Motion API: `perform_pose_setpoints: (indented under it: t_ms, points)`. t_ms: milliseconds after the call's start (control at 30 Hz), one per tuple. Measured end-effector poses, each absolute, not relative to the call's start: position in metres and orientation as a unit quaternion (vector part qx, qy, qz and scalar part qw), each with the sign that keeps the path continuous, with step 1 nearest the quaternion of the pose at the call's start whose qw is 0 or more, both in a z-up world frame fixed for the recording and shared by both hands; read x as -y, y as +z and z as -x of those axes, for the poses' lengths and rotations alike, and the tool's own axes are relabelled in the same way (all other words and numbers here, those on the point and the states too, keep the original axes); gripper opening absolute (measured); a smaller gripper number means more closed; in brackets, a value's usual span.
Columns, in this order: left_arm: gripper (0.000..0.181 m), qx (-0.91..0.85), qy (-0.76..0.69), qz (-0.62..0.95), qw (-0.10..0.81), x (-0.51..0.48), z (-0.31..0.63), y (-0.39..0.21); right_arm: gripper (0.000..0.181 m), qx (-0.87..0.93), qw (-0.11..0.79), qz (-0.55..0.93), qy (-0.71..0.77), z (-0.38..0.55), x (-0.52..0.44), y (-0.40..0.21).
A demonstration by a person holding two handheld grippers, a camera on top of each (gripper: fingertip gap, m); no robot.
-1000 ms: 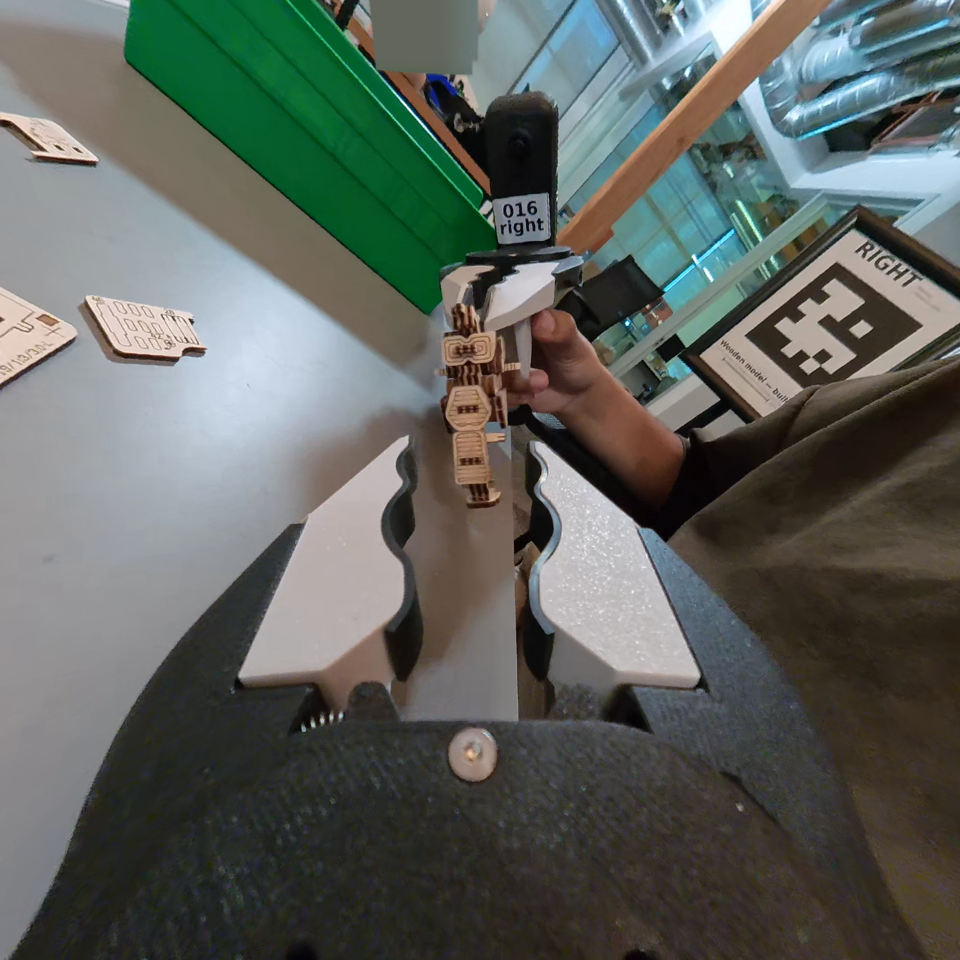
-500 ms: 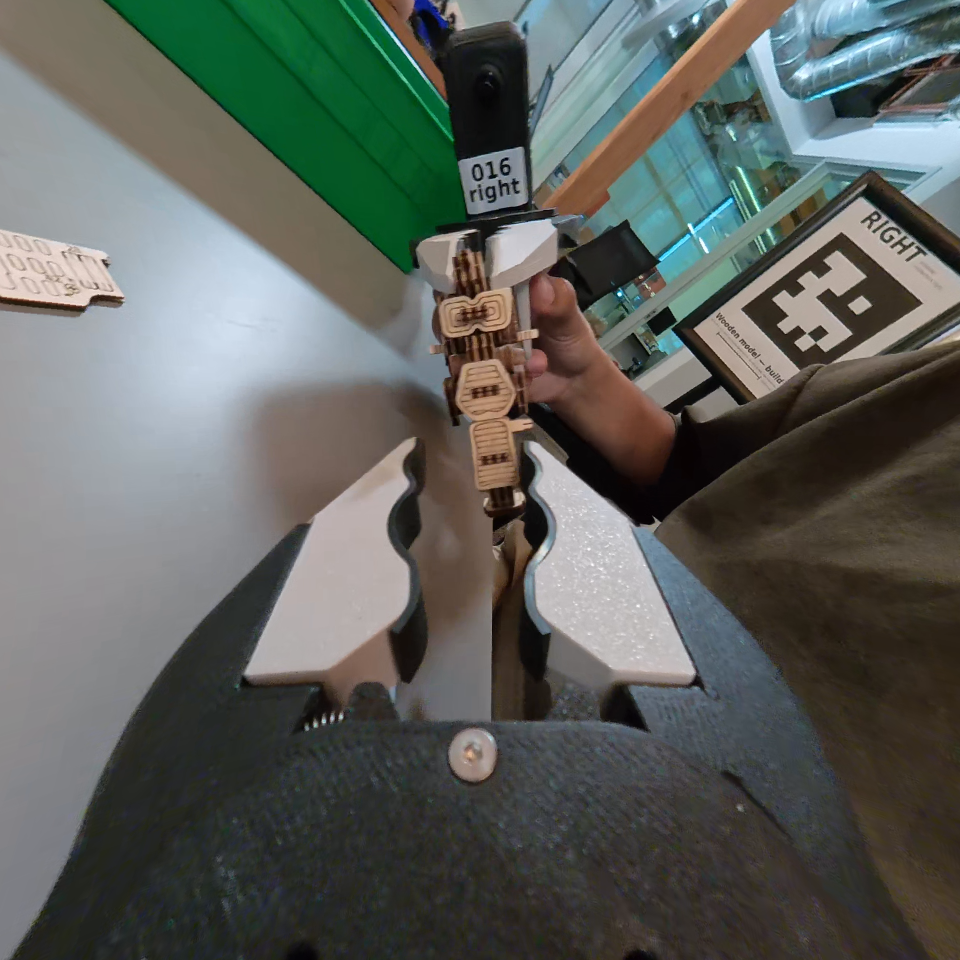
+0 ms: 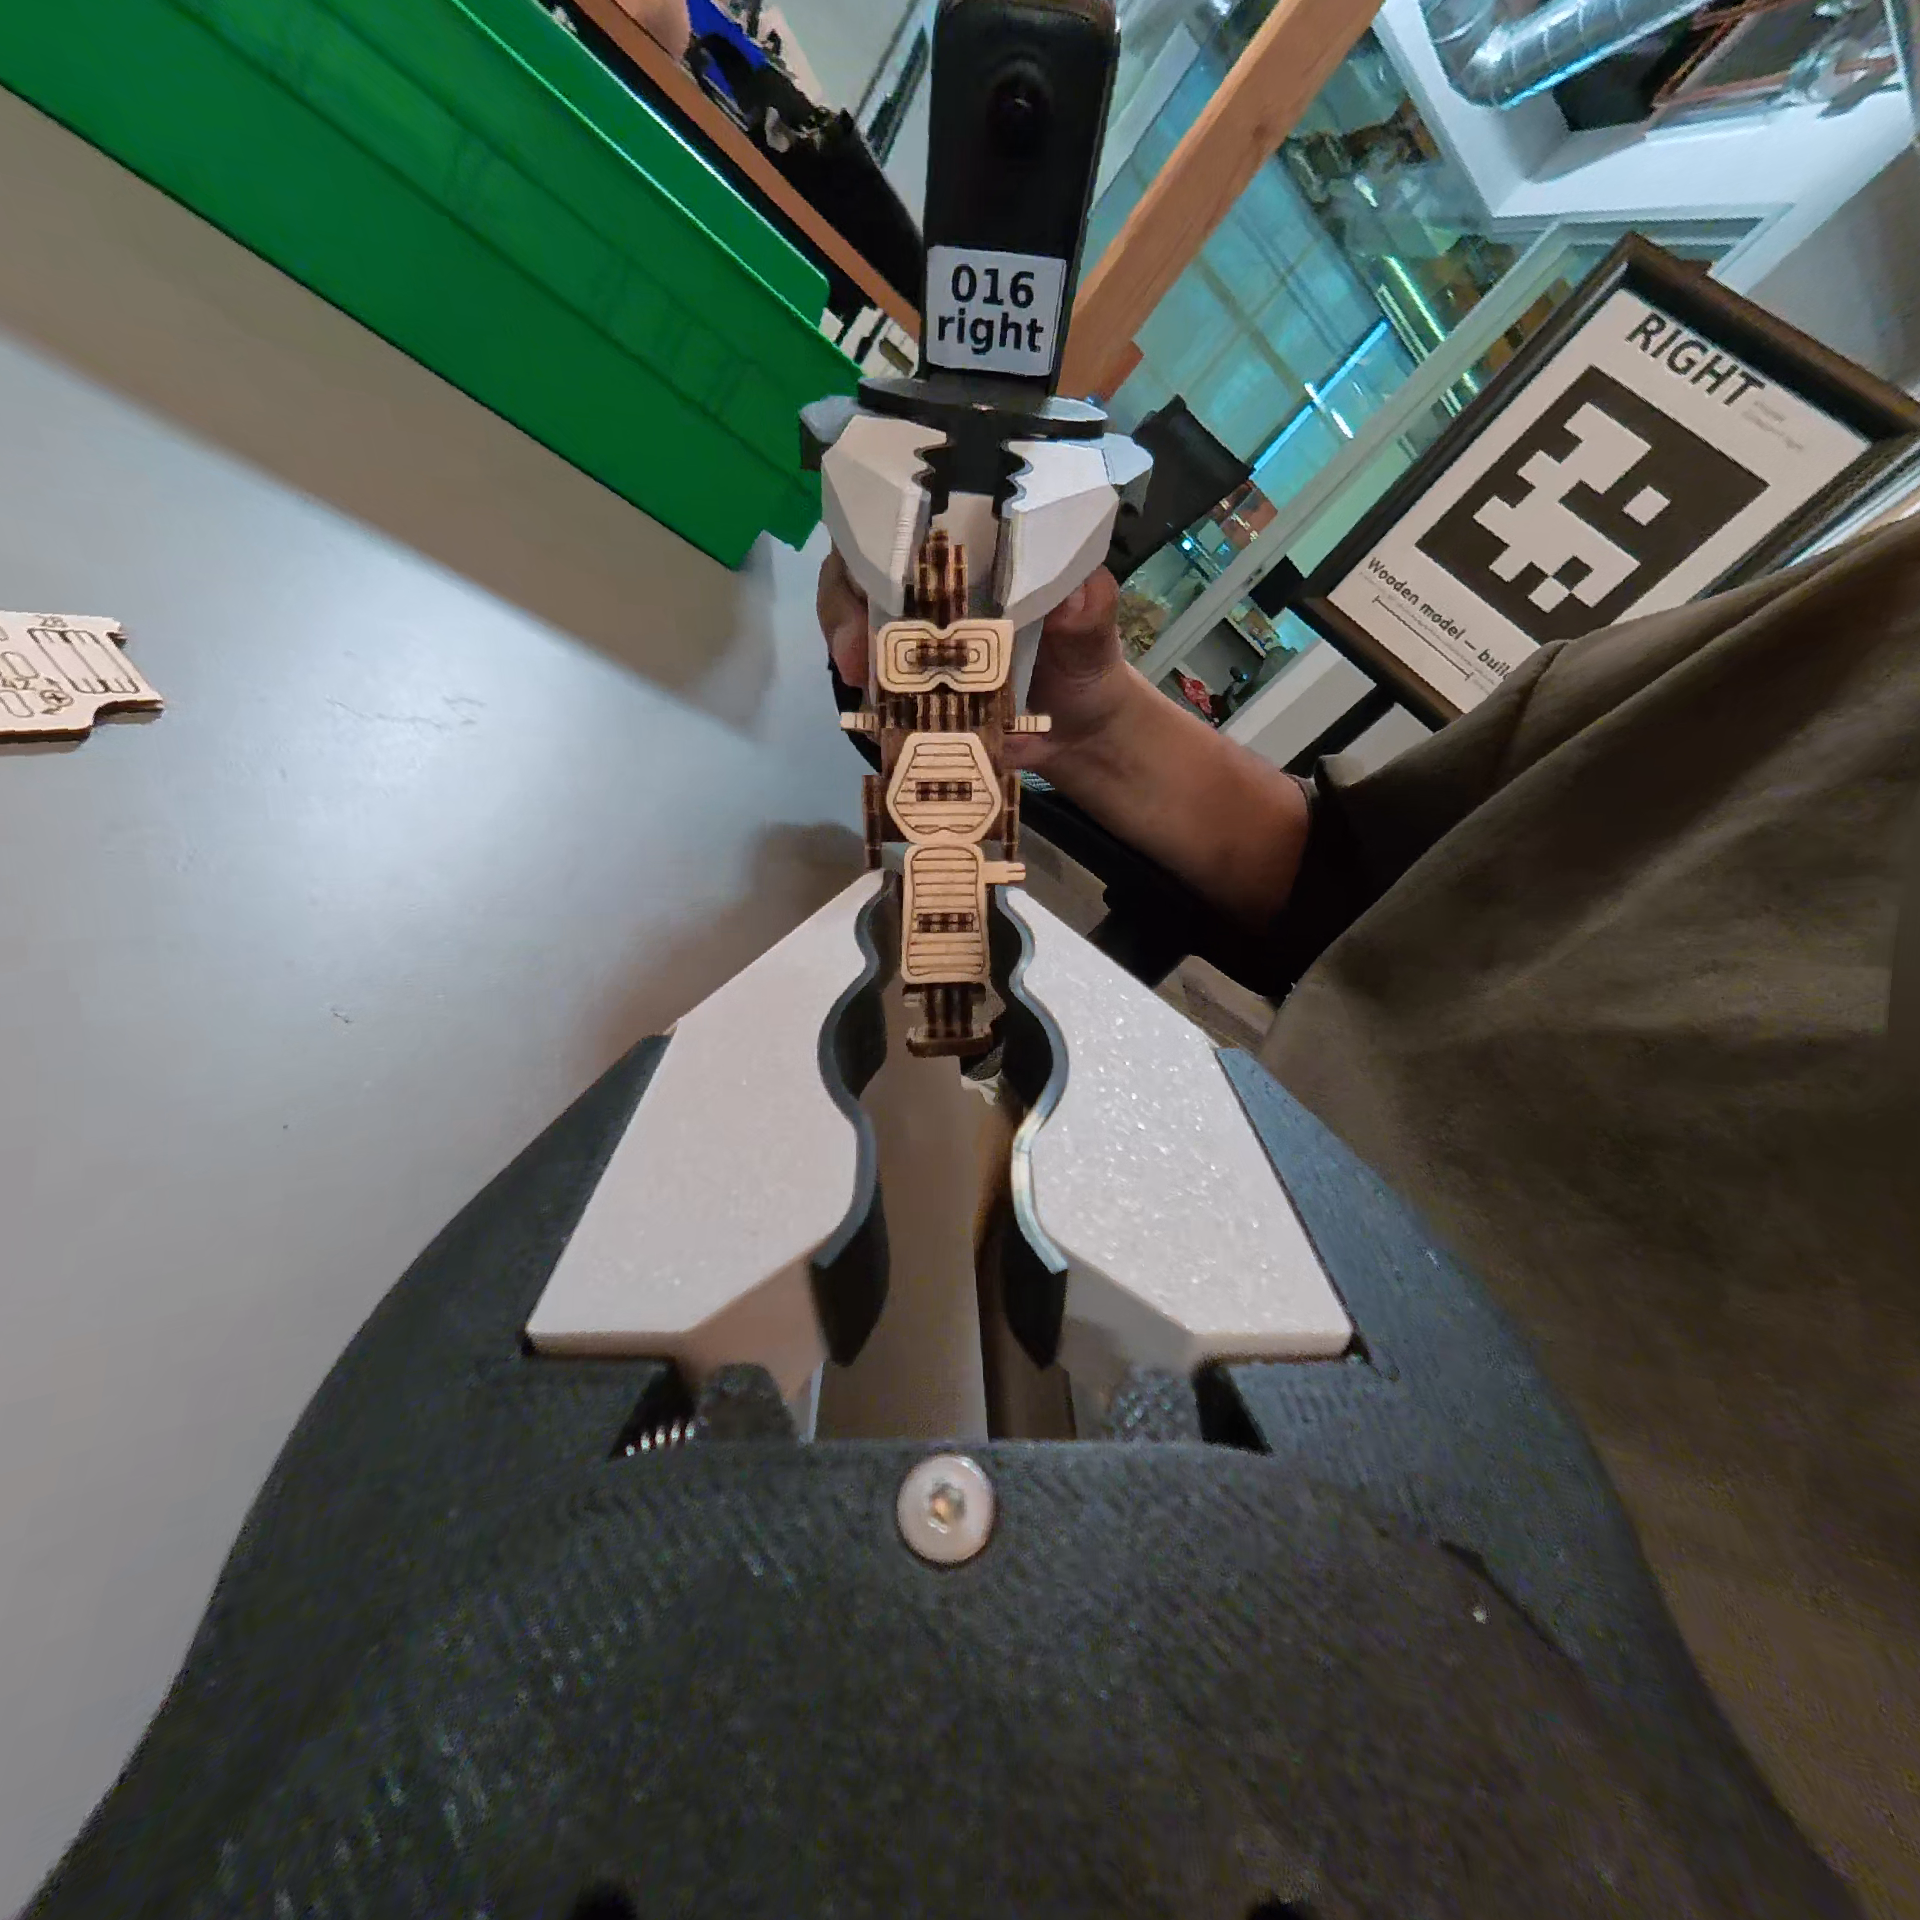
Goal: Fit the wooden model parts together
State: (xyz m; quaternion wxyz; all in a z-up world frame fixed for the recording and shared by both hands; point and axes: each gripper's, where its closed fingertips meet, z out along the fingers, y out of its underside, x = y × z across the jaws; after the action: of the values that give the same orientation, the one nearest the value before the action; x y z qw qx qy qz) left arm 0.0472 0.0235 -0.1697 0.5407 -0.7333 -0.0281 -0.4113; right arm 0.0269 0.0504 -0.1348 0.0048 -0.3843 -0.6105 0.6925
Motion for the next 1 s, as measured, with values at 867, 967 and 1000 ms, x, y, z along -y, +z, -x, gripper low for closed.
perform_pose_setpoints:
  t_ms: [867, 967, 1000]
  points:
    - [0.013, -0.022, -0.406, 0.718, 0.566, -0.017, -0.054, -0.158, 0.007, 0.624, -0.002, 0.340, 0.704, -0.040, -0.042, -0.125]
    - [0.013, -0.020, -0.404, 0.718, 0.566, -0.018, -0.054, -0.159, 0.007, 0.620, -0.005, 0.345, 0.705, -0.038, -0.042, -0.125]
    - [0.013, -0.019, -0.404, 0.718, 0.566, -0.018, -0.053, -0.159, 0.007, 0.620, -0.003, 0.346, 0.704, -0.038, -0.042, -0.125]
